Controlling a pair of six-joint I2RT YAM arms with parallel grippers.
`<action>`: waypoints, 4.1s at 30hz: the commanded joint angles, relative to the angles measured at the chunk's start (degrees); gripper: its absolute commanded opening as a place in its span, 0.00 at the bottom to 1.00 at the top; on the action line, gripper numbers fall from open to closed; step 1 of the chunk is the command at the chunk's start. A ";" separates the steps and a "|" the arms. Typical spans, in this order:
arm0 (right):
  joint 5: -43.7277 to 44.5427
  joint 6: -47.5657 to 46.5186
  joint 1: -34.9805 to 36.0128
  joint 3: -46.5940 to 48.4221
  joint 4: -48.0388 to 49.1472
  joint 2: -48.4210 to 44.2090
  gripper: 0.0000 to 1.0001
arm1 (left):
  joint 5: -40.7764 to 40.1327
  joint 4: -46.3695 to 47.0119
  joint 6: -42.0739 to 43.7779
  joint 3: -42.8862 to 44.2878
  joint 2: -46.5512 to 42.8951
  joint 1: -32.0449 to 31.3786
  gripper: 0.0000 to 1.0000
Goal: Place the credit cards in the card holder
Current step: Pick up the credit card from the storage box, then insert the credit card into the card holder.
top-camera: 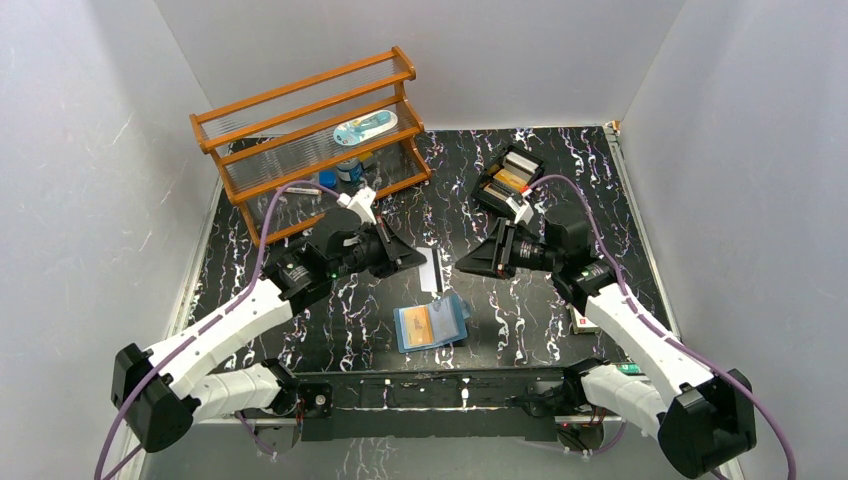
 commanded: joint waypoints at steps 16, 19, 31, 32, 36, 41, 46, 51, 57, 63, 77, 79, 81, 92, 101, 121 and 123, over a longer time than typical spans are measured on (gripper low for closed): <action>34.64 -19.93 17.37 11.44 -25.92 15.24 0.37 | 0.17 1.56 -0.70 -12.81 7.22 0.35 0.00; 38.05 -20.68 19.57 12.05 -26.64 17.83 0.37 | 1.04 4.01 -0.62 -15.14 7.96 0.44 0.00; 40.91 -21.91 21.79 6.44 -23.78 24.30 0.32 | 3.81 12.27 0.59 -19.85 10.52 0.62 0.00; 41.03 -21.79 21.80 5.58 -23.24 24.34 0.31 | 3.99 12.73 0.75 -20.09 10.86 0.68 0.00; 41.43 -21.14 21.81 3.47 -21.98 25.14 0.28 | 4.71 15.94 1.01 -21.74 12.14 0.64 0.00; 41.60 -19.81 21.83 0.75 -20.31 24.94 0.24 | 3.52 16.12 2.25 -22.17 13.37 0.64 0.00; 40.87 -17.93 21.85 -1.77 -18.13 24.17 0.23 | 4.40 20.94 -0.16 -23.95 14.50 0.64 0.00; 40.66 -16.36 21.94 -3.34 -16.97 22.92 0.22 | 4.27 23.71 -1.41 -24.83 16.34 0.64 0.00; 40.73 -15.63 21.94 -4.64 -16.89 22.05 0.22 | 3.32 23.97 -1.67 -25.04 16.45 0.64 0.00; 40.69 -15.30 21.90 -5.26 -16.60 21.71 0.22 | 3.55 24.87 -1.93 -25.55 15.91 0.64 0.00; 40.54 -15.19 21.94 -4.66 -16.66 22.71 0.22 | 3.02 21.76 -0.07 -24.19 14.49 0.64 0.00; 40.44 -15.22 21.92 -4.63 -16.62 22.76 0.22 | 3.86 24.43 -0.34 -25.04 15.43 0.64 0.00; 40.49 -15.21 21.93 -4.74 -16.61 22.76 0.22 | 4.66 26.71 -0.61 -25.43 16.16 0.64 0.00; 40.17 -14.79 21.93 -5.43 -16.34 22.17 0.22 | 4.14 28.28 0.37 -26.08 20.16 0.64 0.00; 39.64 -14.78 21.93 -5.85 -15.90 22.59 0.22 | 1.23 27.82 5.17 -26.94 22.89 0.64 0.00; 39.08 -14.46 21.94 -6.55 -14.95 22.93 0.22 | -2.81 27.01 8.65 -25.48 24.33 0.56 0.00; 38.91 -14.20 21.94 -6.81 -14.62 22.85 0.22 | -2.52 28.61 8.30 -25.92 24.84 0.42 0.00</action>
